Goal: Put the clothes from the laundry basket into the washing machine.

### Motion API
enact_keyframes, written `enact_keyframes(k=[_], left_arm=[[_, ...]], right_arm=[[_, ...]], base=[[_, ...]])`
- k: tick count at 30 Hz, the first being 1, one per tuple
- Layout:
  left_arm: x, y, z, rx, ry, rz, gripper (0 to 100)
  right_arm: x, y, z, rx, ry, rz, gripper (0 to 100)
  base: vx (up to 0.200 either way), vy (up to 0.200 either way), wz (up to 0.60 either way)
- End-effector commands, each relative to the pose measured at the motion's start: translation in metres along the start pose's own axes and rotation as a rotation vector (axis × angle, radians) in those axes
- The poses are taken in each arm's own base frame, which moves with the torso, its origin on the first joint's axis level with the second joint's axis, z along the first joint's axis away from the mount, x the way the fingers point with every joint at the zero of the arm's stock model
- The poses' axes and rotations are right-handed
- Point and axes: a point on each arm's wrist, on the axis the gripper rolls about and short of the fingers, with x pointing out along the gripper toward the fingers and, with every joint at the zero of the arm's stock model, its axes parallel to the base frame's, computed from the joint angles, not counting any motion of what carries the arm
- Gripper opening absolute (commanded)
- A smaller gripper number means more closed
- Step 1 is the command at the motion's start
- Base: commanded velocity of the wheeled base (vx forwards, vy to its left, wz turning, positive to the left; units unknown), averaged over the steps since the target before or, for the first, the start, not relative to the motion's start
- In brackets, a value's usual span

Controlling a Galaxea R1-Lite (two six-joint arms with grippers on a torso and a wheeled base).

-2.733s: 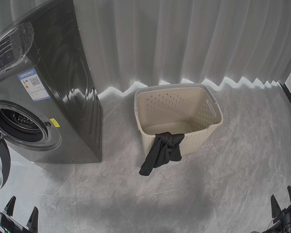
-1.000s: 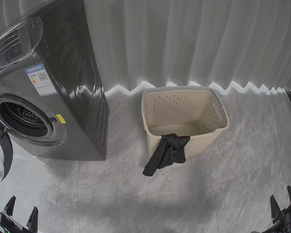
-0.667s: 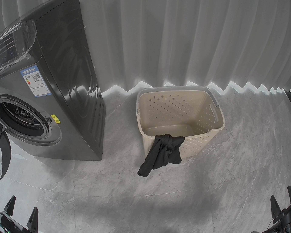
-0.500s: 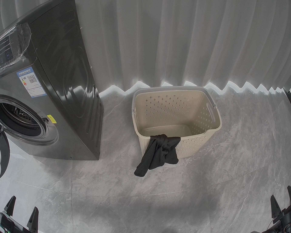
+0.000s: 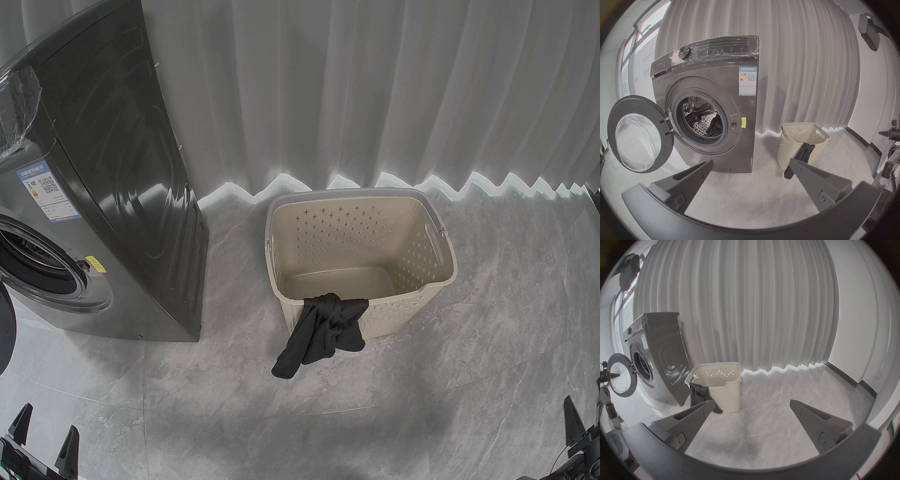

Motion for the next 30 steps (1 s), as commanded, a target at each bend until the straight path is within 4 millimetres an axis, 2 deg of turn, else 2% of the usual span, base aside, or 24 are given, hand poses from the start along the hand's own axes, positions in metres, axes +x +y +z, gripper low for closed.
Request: enact_keyframes(k=[1, 4, 6, 8, 9, 10, 14, 16, 17, 19, 22, 26, 30], left_arm=[[0.0, 0.0, -0.005, 0.002, 0.001, 0.001, 100], [0.0, 0.0, -0.005, 0.002, 0.0, 0.001, 100], [0.0, 0.0, -0.005, 0.0, 0.001, 0.001, 100], [0.0, 0.0, -0.005, 0.0, 0.001, 0.002, 100], [0.0, 0.0, -0.005, 0.0, 0.001, 0.002, 100], [0.0, 0.0, -0.005, -0.001, 0.001, 0.002, 100], [0.0, 0.0, -0.005, 0.0, 0.001, 0.002, 100], [0.0, 0.0, -0.005, 0.0, 0.001, 0.002, 100], [0.0, 0.0, -0.005, 0.0, 0.001, 0.001, 100], [0.0, 0.0, -0.005, -0.001, 0.001, 0.001, 100], [0.0, 0.0, -0.005, -0.001, 0.001, -0.001, 100], [0.0, 0.0, -0.005, -0.004, 0.001, -0.001, 100], [0.0, 0.0, -0.005, -0.001, 0.001, 0.002, 100]], right_arm=[[-0.007, 0.001, 0.054, 0.009, -0.126, 0.022, 100], [0.013, 0.003, 0.065, 0.008, -0.019, 0.077, 100], [0.042, 0.006, 0.065, 0.023, 0.169, 0.152, 100], [0.065, 0.01, 0.066, 0.05, 0.272, 0.203, 100], [0.065, 0.01, 0.066, 0.05, 0.272, 0.203, 100], [0.092, 0.018, 0.067, 0.05, 0.333, 0.272, 100], [0.135, 0.044, 0.062, 0.057, 0.391, 0.411, 100], [0.136, 0.045, 0.062, 0.059, 0.392, 0.416, 100], [0.156, 0.064, 0.054, 0.086, 0.436, 0.454, 100], [0.168, 0.083, 0.052, 0.129, 0.467, 0.484, 100], [0.181, 0.098, 0.044, 0.15, 0.519, 0.466, 100], [0.19, 0.113, 0.029, 0.111, 0.573, 0.449, 100], [0.199, 0.126, 0.021, 0.094, 0.572, 0.442, 100]], base=[[0.0, 0.0, 0.0], [0.0, 0.0, 0.0], [0.0, 0.0, 0.0], [0.0, 0.0, 0.0], [0.0, 0.0, 0.0], [0.0, 0.0, 0.0], [0.0, 0.0, 0.0], [0.0, 0.0, 0.0], [0.0, 0.0, 0.0], [0.0, 0.0, 0.0], [0.0, 0.0, 0.0], [0.0, 0.0, 0.0], [0.15, 0.0, 0.0]])
